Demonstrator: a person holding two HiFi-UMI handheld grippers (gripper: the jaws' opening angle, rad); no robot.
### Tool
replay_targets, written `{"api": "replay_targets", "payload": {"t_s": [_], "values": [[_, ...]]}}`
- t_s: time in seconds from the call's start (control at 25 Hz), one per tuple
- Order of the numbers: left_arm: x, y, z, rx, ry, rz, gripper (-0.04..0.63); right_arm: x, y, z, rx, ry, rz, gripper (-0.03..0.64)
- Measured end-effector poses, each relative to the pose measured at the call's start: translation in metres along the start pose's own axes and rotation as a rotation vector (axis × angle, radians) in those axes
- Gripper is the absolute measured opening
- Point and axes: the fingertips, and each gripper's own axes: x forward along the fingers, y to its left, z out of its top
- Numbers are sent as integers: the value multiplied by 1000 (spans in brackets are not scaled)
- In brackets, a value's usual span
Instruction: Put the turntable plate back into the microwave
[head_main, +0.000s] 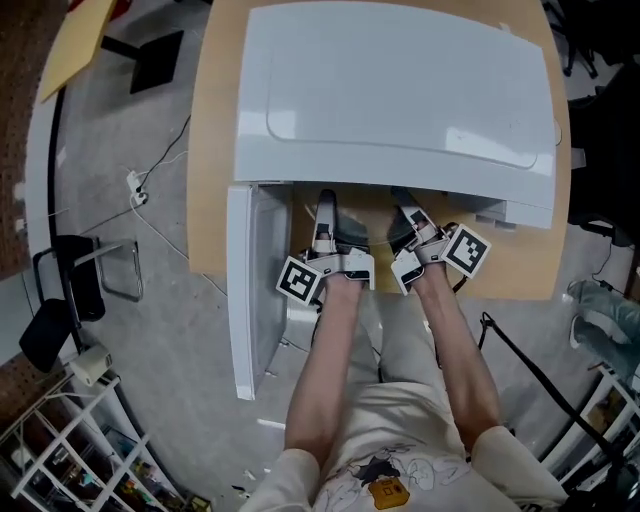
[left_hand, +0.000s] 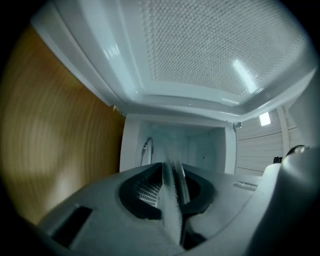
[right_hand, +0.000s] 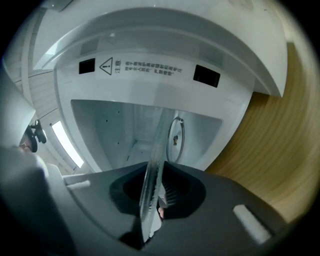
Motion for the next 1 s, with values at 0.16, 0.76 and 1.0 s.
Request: {"api": "replay_targets", "payload": {"t_s": [0.16, 0.76, 1.0], "values": [[11, 6, 4, -3, 17, 16, 34, 9, -5, 4, 20, -50, -9, 44], [20, 19, 0, -10, 33, 57, 38, 11, -26, 7, 66, -90, -29, 53], [20, 20, -1, -12, 45, 59, 41, 1, -16, -18, 90, 35, 37, 183]]}}
